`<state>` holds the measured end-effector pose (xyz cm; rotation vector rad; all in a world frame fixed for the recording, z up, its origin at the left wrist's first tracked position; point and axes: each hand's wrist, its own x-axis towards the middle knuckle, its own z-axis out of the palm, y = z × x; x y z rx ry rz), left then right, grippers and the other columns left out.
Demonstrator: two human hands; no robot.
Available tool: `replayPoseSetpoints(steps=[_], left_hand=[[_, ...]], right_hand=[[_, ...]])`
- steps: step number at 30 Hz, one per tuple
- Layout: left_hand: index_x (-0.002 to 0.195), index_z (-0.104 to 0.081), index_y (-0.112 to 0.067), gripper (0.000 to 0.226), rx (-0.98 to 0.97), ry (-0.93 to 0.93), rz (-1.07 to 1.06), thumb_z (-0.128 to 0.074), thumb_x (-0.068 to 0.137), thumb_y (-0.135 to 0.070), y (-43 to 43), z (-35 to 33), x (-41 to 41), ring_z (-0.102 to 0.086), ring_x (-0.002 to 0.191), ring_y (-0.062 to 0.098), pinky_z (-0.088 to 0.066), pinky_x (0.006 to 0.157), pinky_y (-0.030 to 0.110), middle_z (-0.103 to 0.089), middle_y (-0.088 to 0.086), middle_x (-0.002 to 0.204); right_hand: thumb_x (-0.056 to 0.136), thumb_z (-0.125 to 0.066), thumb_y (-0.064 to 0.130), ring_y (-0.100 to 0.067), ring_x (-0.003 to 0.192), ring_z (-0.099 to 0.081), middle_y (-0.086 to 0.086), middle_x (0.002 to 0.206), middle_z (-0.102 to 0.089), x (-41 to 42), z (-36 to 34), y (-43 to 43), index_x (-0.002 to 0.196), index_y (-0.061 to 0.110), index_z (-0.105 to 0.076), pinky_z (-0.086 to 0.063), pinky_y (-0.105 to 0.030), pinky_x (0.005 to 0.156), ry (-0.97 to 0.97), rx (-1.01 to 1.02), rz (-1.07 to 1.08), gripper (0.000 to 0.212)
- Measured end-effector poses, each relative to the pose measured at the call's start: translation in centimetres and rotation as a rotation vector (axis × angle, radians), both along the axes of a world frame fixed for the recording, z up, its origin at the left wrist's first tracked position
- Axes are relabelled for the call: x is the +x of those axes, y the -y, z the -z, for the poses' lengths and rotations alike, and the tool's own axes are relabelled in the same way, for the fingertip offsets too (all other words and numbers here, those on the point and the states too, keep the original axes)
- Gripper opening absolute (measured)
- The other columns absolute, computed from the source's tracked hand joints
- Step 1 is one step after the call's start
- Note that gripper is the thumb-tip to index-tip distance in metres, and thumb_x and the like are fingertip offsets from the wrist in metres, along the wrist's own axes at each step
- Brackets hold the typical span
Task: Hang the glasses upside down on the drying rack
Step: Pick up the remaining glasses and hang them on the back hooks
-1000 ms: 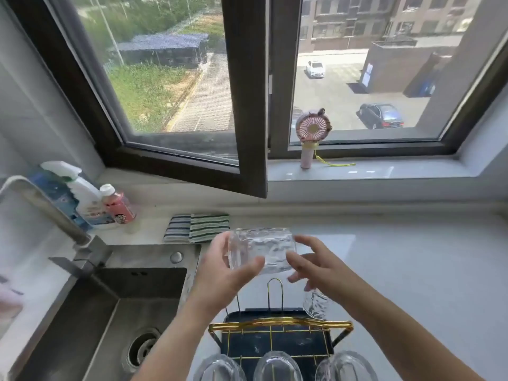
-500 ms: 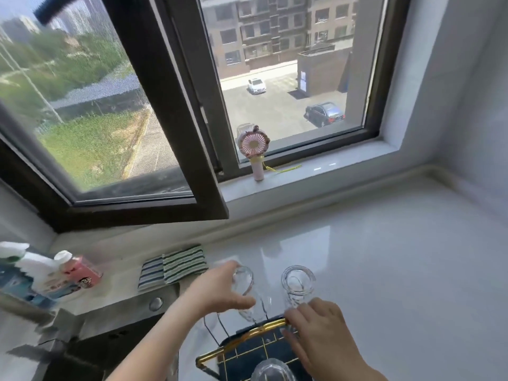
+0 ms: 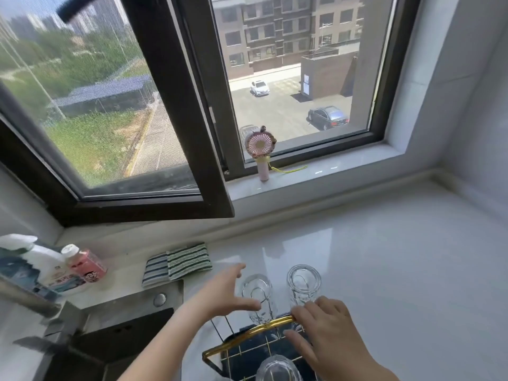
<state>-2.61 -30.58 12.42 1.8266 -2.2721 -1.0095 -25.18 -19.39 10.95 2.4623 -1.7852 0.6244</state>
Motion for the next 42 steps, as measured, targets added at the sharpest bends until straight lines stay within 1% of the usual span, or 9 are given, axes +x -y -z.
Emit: replayPoseSetpoints(steps=[6, 13, 19, 24, 27, 30, 36, 39, 42], left_hand=[[0.119, -0.054, -0.013, 0.047, -0.173, -0.189, -0.524, -0.056, 0.086, -0.046, 0.8, 0.8, 7.6, -0.056, 0.106, 0.020, -0.045, 0.085, 0.032, -0.061, 0.006, 0.117], [0.140, -0.021, -0.014, 0.106, 0.083, 0.006, -0.488, -0.079, 0.058, -0.050, -0.4, 6.4, 9.0, -0.044, 0.123, 0.026, -0.042, 0.085, 0.028, -0.035, 0.012, 0.144], [0.136, -0.023, -0.017, 0.098, -0.048, 0.220, -0.445, -0.071, 0.062, -0.061, 0.6, 9.1, 7.6, -0.048, 0.121, 0.029, -0.045, 0.093, 0.039, -0.041, 0.010, 0.140], [0.127, -0.034, -0.022, 0.087, -0.129, 0.153, -0.522, -0.066, 0.060, -0.065, -0.2, 9.6, 7.7, -0.053, 0.113, 0.027, -0.045, 0.080, 0.035, -0.049, 0.004, 0.131], [0.110, -0.046, -0.025, 0.066, -0.147, -0.087, -0.787, -0.066, 0.059, -0.061, -1.5, 8.0, 8.3, -0.058, 0.097, 0.028, -0.047, 0.080, 0.038, -0.060, 0.004, 0.113], [0.107, -0.049, -0.019, 0.079, -0.263, -0.397, -1.006, -0.069, 0.046, -0.065, -2.7, 5.1, 9.7, -0.059, 0.090, 0.027, -0.049, 0.083, 0.045, -0.064, 0.007, 0.103], [0.114, -0.052, -0.014, 0.089, -0.355, -0.834, -0.910, -0.069, 0.043, -0.065, -7.8, -3.5, 9.6, -0.062, 0.098, 0.023, -0.053, 0.075, 0.046, -0.064, 0.008, 0.108], [0.112, -0.058, -0.009, 0.086, -0.366, -0.929, -0.801, -0.069, 0.042, -0.058, -11.1, -5.9, 6.7, -0.067, 0.094, 0.023, -0.053, 0.081, 0.042, -0.072, 0.010, 0.099], [0.100, -0.063, -0.010, 0.078, -0.343, -0.988, -0.699, -0.072, 0.034, -0.052, -13.9, -7.0, 2.2, -0.070, 0.083, 0.015, -0.052, 0.064, 0.019, -0.076, 0.000, 0.084]], right_hand=[[0.081, -0.042, 0.056, -0.018, 0.064, -0.060, 0.013, 0.065, -0.060, 0.0, 0.1, 0.1, 0.080, 0.028, -0.065, -0.030, -0.031, 0.070, -0.017, -0.055, -0.002, 0.037], [0.091, -0.020, 0.062, -0.019, 0.059, -0.060, 0.010, 0.060, -0.060, 0.4, 0.5, 0.7, 0.072, 0.028, -0.067, -0.030, -0.030, 0.067, 0.026, -0.159, 0.027, 0.061], [0.087, -0.031, 0.061, -0.015, 0.057, -0.050, 0.009, 0.054, -0.058, 0.5, 1.0, 1.4, 0.064, 0.029, -0.064, -0.030, -0.027, 0.062, -0.027, -0.256, 0.051, 0.052], [0.086, -0.030, 0.060, -0.017, 0.049, -0.052, 0.008, 0.052, -0.054, 0.6, 1.6, 1.7, 0.060, 0.030, -0.061, -0.028, -0.026, 0.061, -0.012, -0.287, 0.048, 0.050], [0.085, -0.032, 0.061, -0.018, 0.047, -0.053, 0.008, 0.051, -0.053, 0.5, 1.8, 1.7, 0.061, 0.030, -0.059, -0.027, -0.026, 0.060, -0.019, -0.260, 0.039, 0.048], [0.076, -0.047, 0.057, -0.018, 0.045, -0.051, 0.007, 0.047, -0.050, 0.5, 1.8, 1.7, 0.058, 0.028, -0.058, -0.026, -0.026, 0.059, -0.046, -0.219, 0.045, 0.036], [0.074, -0.044, 0.069, -0.008, 0.050, -0.060, 0.016, 0.053, -0.060, 1.1, -2.0, 1.5, 0.078, 0.037, -0.070, -0.042, -0.019, 0.054, 0.076, 0.056, 0.060, 0.041], [0.061, -0.046, 0.086, 0.006, 0.090, -0.057, 0.027, 0.099, -0.059, 1.9, -5.6, 1.1, 0.116, 0.047, -0.045, -0.045, -0.016, 0.078, 0.391, 0.409, 0.013, 0.067], [0.054, -0.047, 0.086, 0.003, 0.085, -0.064, 0.017, 0.106, -0.063, 3.4, -7.6, 0.4, 0.124, 0.049, -0.039, -0.045, -0.009, 0.069, 0.812, 0.698, -0.144, 0.080]])
